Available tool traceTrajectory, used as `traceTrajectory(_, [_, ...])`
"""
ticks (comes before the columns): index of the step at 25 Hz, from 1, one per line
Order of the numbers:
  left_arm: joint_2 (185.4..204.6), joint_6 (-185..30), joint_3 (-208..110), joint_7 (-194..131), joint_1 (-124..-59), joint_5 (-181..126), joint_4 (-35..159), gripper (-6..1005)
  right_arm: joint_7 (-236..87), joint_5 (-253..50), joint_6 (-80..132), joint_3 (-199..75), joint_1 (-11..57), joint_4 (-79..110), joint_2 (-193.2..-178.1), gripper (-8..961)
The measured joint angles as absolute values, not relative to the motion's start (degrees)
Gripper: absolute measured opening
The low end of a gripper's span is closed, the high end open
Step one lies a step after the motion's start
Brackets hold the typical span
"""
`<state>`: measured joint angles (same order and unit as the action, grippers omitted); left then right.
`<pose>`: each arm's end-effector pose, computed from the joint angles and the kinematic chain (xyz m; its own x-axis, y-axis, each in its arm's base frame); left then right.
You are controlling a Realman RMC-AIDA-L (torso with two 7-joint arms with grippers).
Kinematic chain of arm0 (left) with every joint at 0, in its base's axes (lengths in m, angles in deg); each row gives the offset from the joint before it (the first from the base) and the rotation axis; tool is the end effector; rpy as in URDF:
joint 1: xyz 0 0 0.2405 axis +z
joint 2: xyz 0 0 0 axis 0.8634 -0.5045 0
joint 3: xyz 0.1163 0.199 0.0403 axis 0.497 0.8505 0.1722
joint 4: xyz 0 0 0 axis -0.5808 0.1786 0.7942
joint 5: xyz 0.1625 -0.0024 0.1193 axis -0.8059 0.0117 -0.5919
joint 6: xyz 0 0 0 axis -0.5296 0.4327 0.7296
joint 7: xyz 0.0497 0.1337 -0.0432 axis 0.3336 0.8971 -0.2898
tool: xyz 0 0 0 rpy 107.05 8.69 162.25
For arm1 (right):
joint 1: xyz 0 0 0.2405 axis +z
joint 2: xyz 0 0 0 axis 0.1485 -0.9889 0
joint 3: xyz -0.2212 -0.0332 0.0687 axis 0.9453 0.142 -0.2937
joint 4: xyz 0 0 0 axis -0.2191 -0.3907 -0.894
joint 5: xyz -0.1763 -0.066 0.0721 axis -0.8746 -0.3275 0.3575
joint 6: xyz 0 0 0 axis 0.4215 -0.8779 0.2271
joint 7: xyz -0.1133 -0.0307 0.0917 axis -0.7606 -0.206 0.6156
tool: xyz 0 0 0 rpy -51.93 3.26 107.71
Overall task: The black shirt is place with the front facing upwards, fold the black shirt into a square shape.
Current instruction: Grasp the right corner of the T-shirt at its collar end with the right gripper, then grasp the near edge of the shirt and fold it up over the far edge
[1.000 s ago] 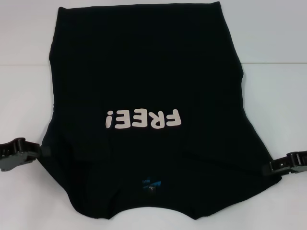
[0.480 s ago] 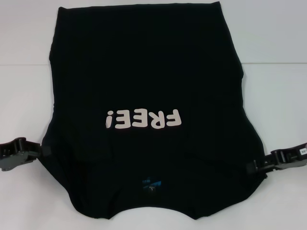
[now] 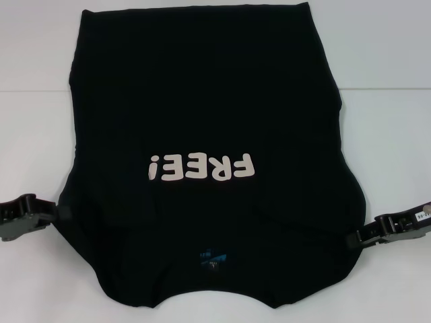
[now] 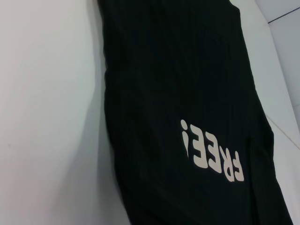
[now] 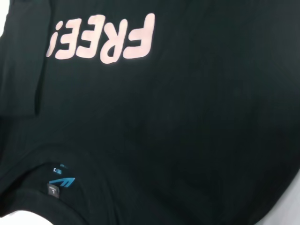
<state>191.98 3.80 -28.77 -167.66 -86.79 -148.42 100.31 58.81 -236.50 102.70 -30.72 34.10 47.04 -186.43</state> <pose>-0.3226 0.3008 0.0722 -0.0269 0.8890 0.4572 0.9960 -0.0152 0.0880 0.2679 0.3435 0.0181 0.3060 -0.9493 -0.0728 -0.9414 -0.2903 -0.1716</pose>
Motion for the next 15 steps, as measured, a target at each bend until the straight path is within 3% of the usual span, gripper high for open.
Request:
traceTrajectory(7, [191.97, 4.3, -28.8, -167.7, -86.8, -148.3, 100.3, 40, 58.8, -236.4, 102.4, -30.8, 33.9, 46.9, -186.39, 256])
traceTrajectory(15, [191.95, 6.8, -28.1, -167.4, -87.0, -148.9, 99.5, 40, 58.7, -236.3, 104.0, -31.5, 33.6, 47.3, -186.08, 104])
